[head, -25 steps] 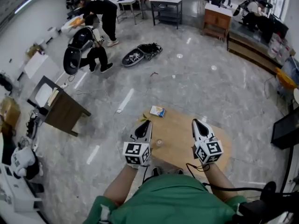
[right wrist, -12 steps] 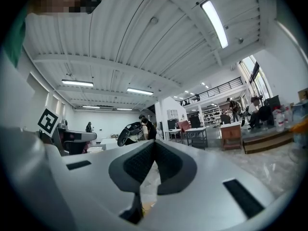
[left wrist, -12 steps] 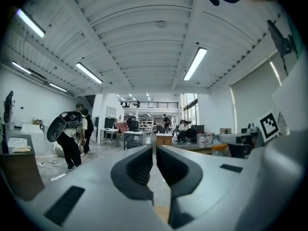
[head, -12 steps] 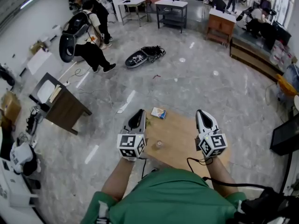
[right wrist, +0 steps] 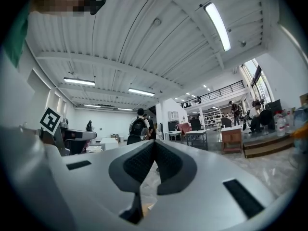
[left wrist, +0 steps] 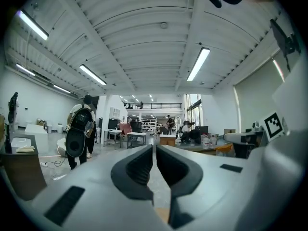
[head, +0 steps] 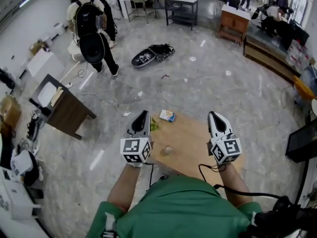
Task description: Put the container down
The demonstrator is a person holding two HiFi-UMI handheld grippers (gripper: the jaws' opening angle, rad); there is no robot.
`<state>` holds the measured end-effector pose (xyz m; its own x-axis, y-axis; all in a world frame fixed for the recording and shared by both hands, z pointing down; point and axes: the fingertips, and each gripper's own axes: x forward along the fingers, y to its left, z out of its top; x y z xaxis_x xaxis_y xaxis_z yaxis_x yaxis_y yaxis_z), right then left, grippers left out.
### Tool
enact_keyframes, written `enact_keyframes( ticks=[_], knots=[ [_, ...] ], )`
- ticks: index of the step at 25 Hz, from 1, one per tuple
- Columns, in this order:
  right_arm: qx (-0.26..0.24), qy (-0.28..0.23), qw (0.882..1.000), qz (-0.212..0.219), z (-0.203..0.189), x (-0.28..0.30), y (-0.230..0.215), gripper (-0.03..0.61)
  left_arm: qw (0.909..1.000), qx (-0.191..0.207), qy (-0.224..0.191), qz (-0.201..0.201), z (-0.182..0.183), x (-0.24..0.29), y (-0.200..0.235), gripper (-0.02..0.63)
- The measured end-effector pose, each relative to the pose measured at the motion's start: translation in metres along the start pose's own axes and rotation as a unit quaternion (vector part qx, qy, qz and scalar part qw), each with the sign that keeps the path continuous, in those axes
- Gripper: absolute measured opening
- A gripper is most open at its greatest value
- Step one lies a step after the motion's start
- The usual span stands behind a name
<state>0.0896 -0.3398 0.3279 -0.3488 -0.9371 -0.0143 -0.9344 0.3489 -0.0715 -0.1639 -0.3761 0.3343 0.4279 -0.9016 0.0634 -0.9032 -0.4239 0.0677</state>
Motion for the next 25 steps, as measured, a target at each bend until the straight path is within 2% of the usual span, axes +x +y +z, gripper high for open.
enact_keyframes(
  ticks=[7,25],
  knots=[
    [0.006,0.013,1.000,0.002,-0.012,-0.006,0.002,0.021,0.9998,-0.008,0.016,-0.007,-0.015,-0.001,-0.009,0.040],
    [0.010,0.013,1.000,0.010,-0.012,-0.004,0.004,0.021,0.9995,-0.005,0.031,-0.001,-0.023,-0.005,-0.010,0.040]
  ],
)
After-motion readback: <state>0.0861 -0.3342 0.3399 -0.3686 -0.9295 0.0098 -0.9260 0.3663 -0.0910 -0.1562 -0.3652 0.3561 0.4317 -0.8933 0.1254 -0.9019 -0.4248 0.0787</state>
